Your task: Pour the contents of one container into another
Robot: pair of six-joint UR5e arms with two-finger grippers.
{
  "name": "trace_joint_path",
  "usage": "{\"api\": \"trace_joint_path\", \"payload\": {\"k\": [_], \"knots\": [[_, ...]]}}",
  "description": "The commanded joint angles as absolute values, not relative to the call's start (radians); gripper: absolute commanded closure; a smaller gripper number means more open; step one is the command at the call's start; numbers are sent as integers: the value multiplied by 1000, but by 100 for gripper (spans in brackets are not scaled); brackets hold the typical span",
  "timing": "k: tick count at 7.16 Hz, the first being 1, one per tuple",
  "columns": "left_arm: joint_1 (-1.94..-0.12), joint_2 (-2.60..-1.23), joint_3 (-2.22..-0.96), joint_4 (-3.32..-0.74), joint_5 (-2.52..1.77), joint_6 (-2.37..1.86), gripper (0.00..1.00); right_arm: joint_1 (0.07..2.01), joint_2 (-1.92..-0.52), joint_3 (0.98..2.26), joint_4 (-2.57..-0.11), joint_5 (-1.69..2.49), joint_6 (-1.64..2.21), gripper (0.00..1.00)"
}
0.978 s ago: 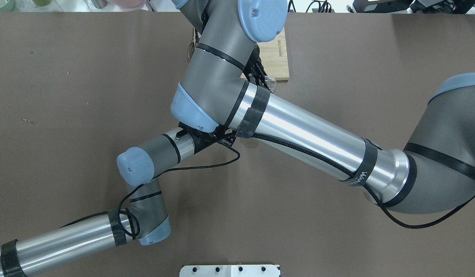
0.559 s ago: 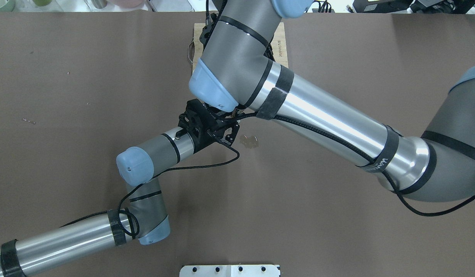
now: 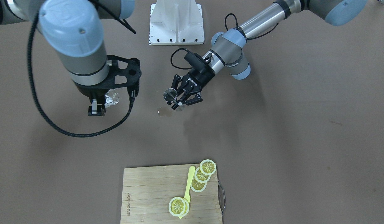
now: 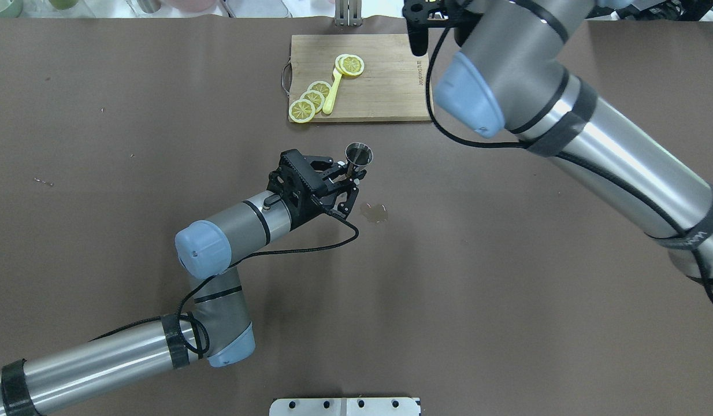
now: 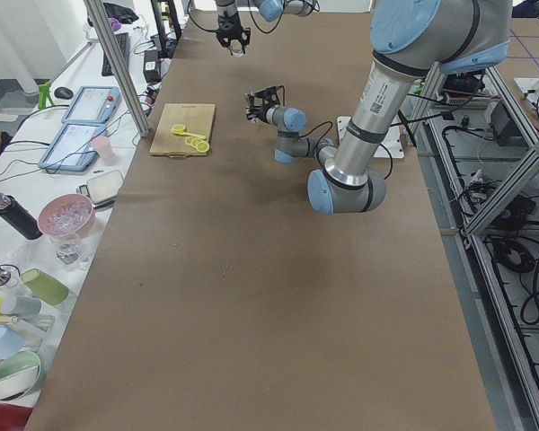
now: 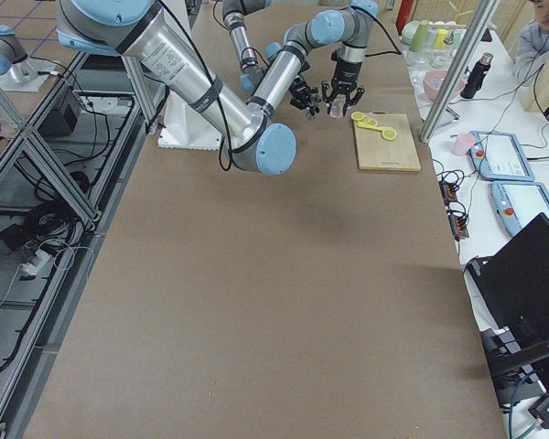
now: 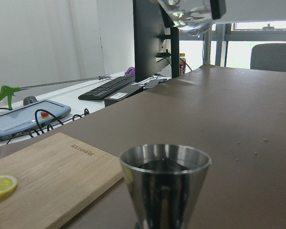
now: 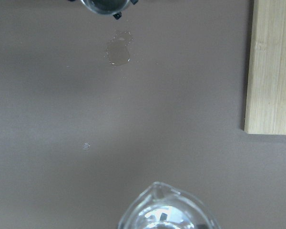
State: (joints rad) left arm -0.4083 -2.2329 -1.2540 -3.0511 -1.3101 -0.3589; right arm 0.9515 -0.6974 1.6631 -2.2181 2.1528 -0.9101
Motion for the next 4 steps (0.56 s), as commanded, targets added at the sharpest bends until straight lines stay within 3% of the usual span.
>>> {"api": "trace_joint_path", "payload": {"k": [1, 4], "knots": [[-426, -2233, -1238, -3050, -1310, -359, 100, 1076, -898, 1755, -2050, 2334, -943, 100], [-520, -2238, -1247, -3050, -1374, -365, 100, 1143, -1116, 1746, -1716, 2470, -973, 100]]}}
